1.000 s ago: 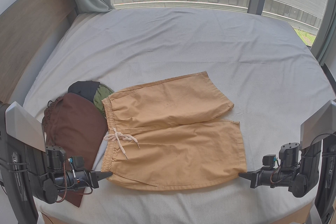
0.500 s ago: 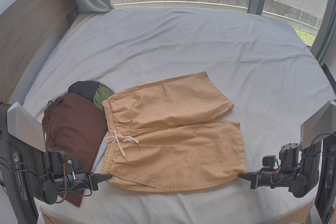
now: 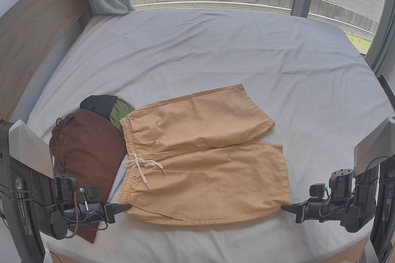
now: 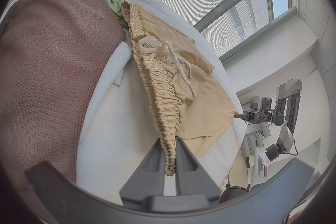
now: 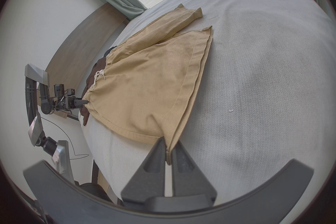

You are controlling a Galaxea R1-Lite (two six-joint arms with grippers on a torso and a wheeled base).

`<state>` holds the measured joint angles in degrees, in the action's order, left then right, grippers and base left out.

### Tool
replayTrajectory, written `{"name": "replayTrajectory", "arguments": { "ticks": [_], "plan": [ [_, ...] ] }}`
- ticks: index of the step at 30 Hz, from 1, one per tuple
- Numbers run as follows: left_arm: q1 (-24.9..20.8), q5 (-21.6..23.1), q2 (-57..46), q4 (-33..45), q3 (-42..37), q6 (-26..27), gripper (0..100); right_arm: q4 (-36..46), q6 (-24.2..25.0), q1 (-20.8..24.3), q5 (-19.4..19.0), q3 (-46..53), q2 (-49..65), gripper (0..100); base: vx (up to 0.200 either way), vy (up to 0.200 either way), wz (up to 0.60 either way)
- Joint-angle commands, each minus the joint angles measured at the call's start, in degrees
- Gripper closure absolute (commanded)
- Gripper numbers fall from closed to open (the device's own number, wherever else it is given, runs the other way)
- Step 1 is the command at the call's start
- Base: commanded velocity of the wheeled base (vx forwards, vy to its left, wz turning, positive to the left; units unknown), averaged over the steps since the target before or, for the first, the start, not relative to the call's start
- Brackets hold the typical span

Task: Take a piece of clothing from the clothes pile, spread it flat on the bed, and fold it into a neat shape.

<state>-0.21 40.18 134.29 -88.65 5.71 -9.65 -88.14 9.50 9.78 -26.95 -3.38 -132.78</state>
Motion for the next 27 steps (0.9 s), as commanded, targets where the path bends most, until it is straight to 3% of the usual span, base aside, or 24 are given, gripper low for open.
{"name": "replayTrajectory", "arguments": {
  "ticks": [1,9,19,27],
  "plan": [
    [0.0,0.0,-0.1,0.0,-0.3,0.1,100,0.0,0.0,0.2,0.0,0.3,0.0,100,0.000,0.000,0.00],
    [0.5,0.2,-0.2,0.0,-2.4,3.0,100,-0.1,-5.0,-0.8,-0.7,2.1,-0.1,100,0.000,0.000,0.00],
    [1.0,2.5,0.1,0.0,-5.6,8.4,100,-0.1,-6.1,-0.9,-1.8,2.8,0.0,100,0.000,0.000,0.00],
    [1.0,3.3,-1.0,0.0,-4.9,8.6,100,-0.1,-6.2,-0.8,-4.2,2.1,0.8,100,0.000,0.000,0.00]
  ]
}}
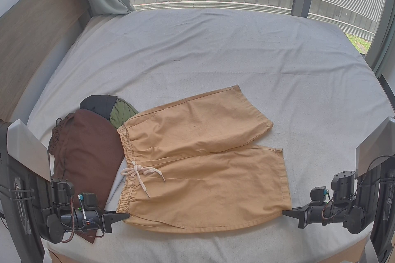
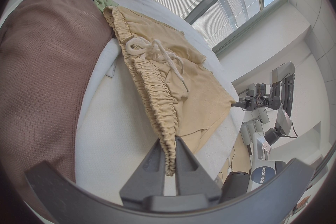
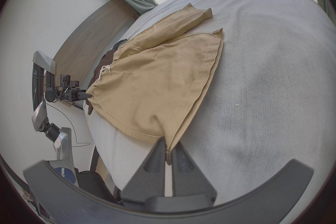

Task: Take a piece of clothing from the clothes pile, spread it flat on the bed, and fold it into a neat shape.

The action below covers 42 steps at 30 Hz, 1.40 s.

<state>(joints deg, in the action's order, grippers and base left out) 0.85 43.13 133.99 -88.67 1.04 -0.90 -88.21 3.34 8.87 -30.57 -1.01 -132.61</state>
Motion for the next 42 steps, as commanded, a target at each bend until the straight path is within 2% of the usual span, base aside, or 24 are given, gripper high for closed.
{"name": "replayTrajectory", "arguments": {
  "ticks": [1,9,15,22,25,32,42],
  "plan": [
    [-0.1,0.8,-1.1,0.0,-0.2,-0.2,100,0.0,0.1,0.1,-0.6,-0.4,1.0,100,0.000,0.000,0.00],
    [-0.6,1.3,-3.6,0.0,1.9,-0.7,100,0.0,1.2,0.2,-1.9,-2.5,4.6,100,0.000,0.000,0.00],
    [-0.9,1.3,-4.6,0.0,5.3,-3.6,100,0.0,4.0,0.9,-2.2,-4.7,7.2,100,0.000,0.000,0.00],
    [-1.1,1.3,-4.7,0.0,7.7,-4.1,100,0.0,5.8,0.9,-2.4,-4.9,9.9,100,0.000,0.000,0.00],
    [-1.1,1.3,-5.3,0.0,7.8,-4.2,100,0.1,5.9,0.9,-2.4,-4.9,10.7,100,0.000,0.000,0.00],
    [-2.8,1.0,-9.6,0.0,8.6,-10.9,100,0.1,6.2,1.0,-2.4,-4.7,12.9,100,0.000,0.000,0.00],
    [-3.3,0.8,-10.2,0.0,9.0,-11.4,100,0.1,6.3,1.5,-2.4,-4.3,15.8,100,0.000,0.000,0.00]
  ]
}}
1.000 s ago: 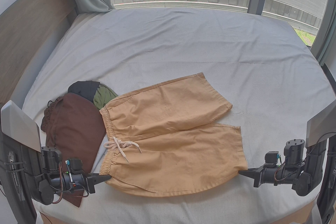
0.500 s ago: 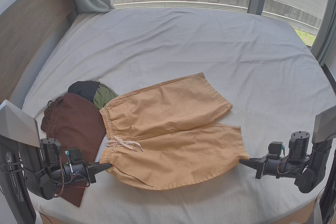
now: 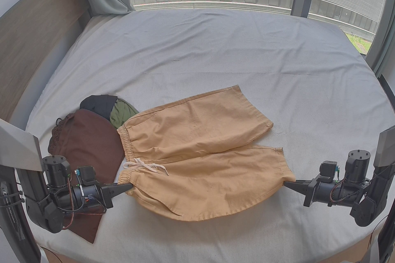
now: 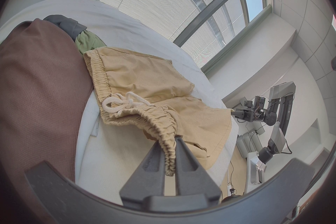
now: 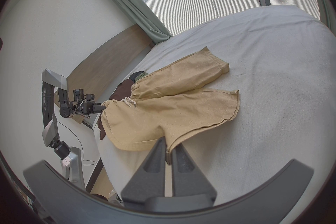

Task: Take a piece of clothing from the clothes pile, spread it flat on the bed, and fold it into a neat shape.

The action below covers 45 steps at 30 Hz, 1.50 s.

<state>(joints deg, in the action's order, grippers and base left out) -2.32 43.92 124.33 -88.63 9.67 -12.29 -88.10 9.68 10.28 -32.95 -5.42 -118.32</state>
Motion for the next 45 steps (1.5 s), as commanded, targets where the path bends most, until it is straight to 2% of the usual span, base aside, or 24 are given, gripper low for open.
{"name": "replayTrajectory", "arguments": {
  "ticks": [1,12,28,36,37,39,45],
  "plan": [
    [-0.1,0.0,-0.6,-0.1,0.9,-0.1,100,-0.1,0.0,0.2,0.0,0.1,2.0,100,0.000,0.000,0.00],
    [0.5,0.0,-1.1,-0.1,3.3,-2.7,100,-0.1,0.8,0.7,0.1,0.0,4.4,100,0.000,0.000,0.00],
    [0.9,-0.2,-1.3,-0.1,5.7,-2.9,100,0.4,0.9,0.7,0.1,-0.1,7.7,100,0.000,0.000,0.00],
    [1.3,-3.7,-1.5,-0.1,9.1,-7.0,100,0.0,1.7,0.6,0.1,-1.4,8.7,100,0.000,0.000,0.00],
    [1.0,-5.8,-1.5,-0.1,10.3,-8.5,100,-0.1,2.2,0.6,0.2,-2.4,8.7,100,0.000,0.000,0.00],
    [0.8,-7.0,-1.4,-0.1,10.7,-8.9,100,-0.1,3.0,0.6,0.4,-3.4,8.7,100,0.000,0.000,0.00],
    [0.8,-7.6,-1.4,-0.1,11.8,-9.2,100,-0.1,4.6,0.6,1.0,-6.8,8.8,100,0.000,0.000,0.00]
  ]
}}
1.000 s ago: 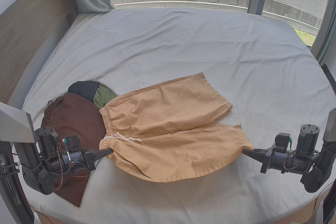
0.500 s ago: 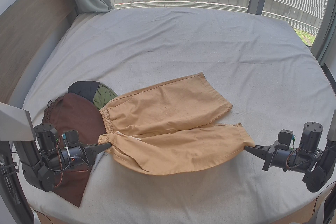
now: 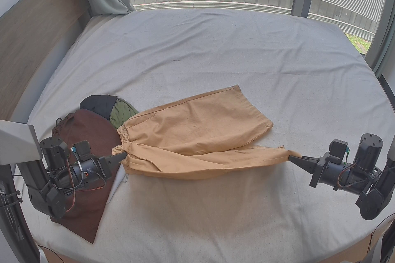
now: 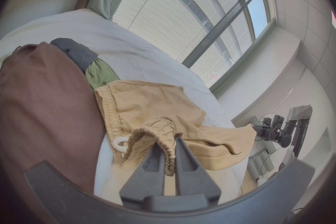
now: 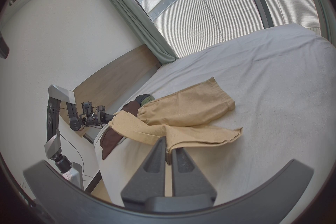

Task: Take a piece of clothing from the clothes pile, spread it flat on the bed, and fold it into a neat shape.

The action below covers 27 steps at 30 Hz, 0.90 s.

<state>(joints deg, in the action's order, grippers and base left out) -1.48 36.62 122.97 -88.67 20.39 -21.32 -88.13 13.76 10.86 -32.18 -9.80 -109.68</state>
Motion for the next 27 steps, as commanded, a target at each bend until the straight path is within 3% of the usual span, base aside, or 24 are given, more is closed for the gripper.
{"name": "replayTrajectory", "arguments": {
  "ticks": [1,19,27],
  "plan": [
    [0.0,-0.8,0.0,0.0,1.3,-0.1,100,0.0,0.6,0.0,0.5,-3.2,0.1,100,0.000,0.000,0.00],
    [0.0,-3.0,-0.1,-0.1,3.8,-1.4,100,0.9,3.4,2.8,4.1,-12.5,-0.7,100,0.000,0.000,0.00],
    [0.2,-4.5,0.0,-0.1,5.1,-3.2,100,6.5,4.7,3.1,4.1,-21.0,-0.8,100,0.000,0.000,0.00]
  ]
}}
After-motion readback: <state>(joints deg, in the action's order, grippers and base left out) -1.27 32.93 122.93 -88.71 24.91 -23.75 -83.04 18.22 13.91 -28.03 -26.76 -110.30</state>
